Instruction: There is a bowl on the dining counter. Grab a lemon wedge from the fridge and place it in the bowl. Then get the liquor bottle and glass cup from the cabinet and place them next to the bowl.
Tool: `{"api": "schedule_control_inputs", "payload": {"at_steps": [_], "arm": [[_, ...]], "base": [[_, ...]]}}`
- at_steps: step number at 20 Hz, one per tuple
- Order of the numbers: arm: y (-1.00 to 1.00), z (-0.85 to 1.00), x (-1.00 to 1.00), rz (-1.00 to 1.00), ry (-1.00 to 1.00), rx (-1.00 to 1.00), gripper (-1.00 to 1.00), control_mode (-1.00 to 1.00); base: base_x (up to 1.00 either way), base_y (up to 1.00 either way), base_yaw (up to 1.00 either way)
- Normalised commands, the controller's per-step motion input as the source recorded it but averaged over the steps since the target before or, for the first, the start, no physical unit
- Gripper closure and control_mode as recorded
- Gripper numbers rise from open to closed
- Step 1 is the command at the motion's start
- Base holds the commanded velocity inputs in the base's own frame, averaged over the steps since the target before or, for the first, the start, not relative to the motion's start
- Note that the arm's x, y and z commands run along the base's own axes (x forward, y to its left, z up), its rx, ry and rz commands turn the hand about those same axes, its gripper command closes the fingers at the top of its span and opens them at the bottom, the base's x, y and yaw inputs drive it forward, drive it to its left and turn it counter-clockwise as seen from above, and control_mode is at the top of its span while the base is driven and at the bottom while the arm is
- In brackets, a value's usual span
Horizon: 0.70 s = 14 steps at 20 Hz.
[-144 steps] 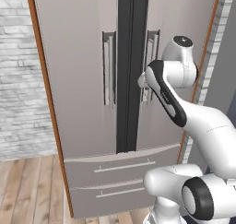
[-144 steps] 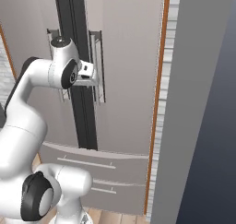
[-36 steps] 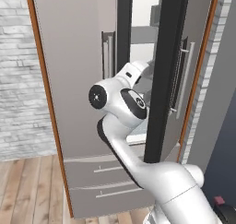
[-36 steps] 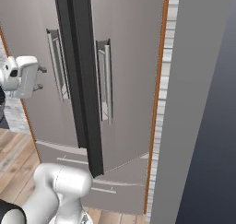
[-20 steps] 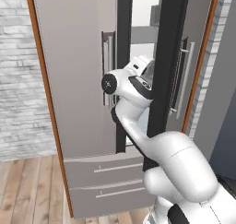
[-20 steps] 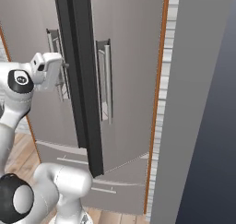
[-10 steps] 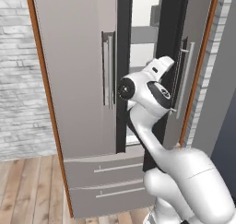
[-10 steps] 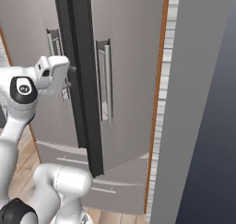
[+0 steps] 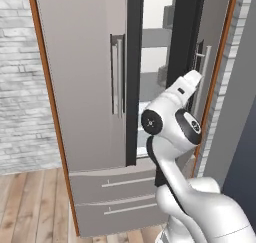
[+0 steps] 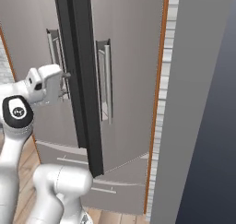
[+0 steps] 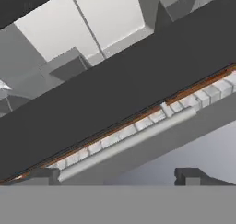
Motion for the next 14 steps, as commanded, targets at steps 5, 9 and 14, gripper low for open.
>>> {"api": "schedule_control_inputs", "payload": {"at_steps": [5,9,14], "arm": [[0.82,0.11,0.22,0.12,0.09,-0.16,-1.00,-1.00],[0.28,0.09,0.70,0.01,0.28,-0.07,-1.00,-1.00],[0.00,0.00,0.97,-0.03,0.43,0.00,-1.00,-1.00]], "base": [[0.00,0.00,0.00],[0.00,0.00,0.00],[0.00,0.00,0.00]]}}
